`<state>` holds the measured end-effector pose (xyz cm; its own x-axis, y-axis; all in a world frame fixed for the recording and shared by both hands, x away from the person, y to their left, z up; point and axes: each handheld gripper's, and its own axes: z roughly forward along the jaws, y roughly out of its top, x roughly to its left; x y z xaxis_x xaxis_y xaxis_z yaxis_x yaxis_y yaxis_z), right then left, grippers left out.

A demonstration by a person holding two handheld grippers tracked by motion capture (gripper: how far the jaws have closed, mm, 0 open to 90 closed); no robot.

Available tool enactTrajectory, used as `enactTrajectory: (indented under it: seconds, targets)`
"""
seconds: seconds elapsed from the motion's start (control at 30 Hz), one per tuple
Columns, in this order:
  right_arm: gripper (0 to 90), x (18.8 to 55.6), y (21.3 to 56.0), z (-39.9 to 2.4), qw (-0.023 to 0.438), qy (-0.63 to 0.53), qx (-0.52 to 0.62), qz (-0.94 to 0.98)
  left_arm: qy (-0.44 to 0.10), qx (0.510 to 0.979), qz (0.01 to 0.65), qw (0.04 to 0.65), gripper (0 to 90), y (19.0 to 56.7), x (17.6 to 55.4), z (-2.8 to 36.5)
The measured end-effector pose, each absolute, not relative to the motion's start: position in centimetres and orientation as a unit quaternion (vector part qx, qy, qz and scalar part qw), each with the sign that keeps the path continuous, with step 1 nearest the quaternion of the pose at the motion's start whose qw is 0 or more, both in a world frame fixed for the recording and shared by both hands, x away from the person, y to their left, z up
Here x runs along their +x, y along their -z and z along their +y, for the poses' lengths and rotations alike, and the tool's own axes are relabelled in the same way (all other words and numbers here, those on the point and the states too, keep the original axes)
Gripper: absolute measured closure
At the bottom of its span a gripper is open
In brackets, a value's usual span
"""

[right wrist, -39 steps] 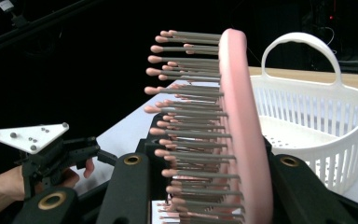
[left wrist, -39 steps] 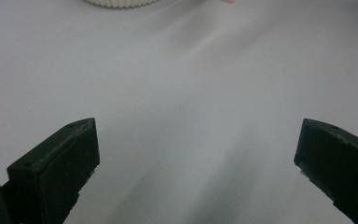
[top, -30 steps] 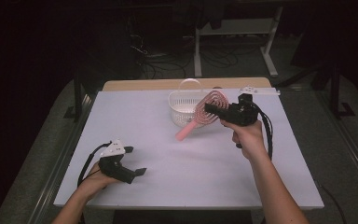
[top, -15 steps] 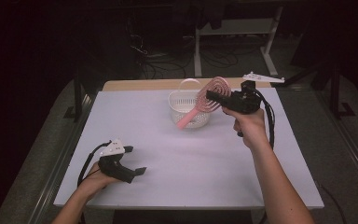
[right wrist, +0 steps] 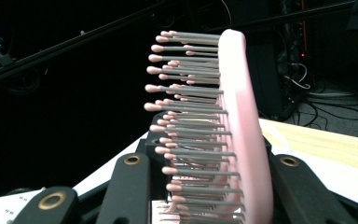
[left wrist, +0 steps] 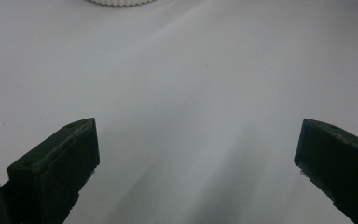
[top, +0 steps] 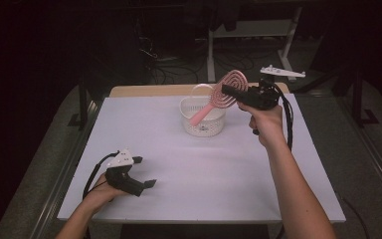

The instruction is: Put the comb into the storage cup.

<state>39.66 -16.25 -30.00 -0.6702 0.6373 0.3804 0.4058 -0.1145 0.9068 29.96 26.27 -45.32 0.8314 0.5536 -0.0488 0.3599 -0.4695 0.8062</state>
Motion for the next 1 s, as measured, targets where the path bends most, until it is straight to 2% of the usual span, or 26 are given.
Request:
enactTrajectory:
  seconds: [0.5,1.0]
  targets:
    - [62.9,41.7,30.2,-16.2,0.105,-0.634,0.416,0.643,-0.111,0.851,0.268,0.438,0.0,45.4,29.9,26.3]
    - [62.9,43.8,31.9,-15.5,0.11,-0.623,0.437,0.639,-0.109,0.852,0.266,0.438,0.0,45.4,29.9,26.2]
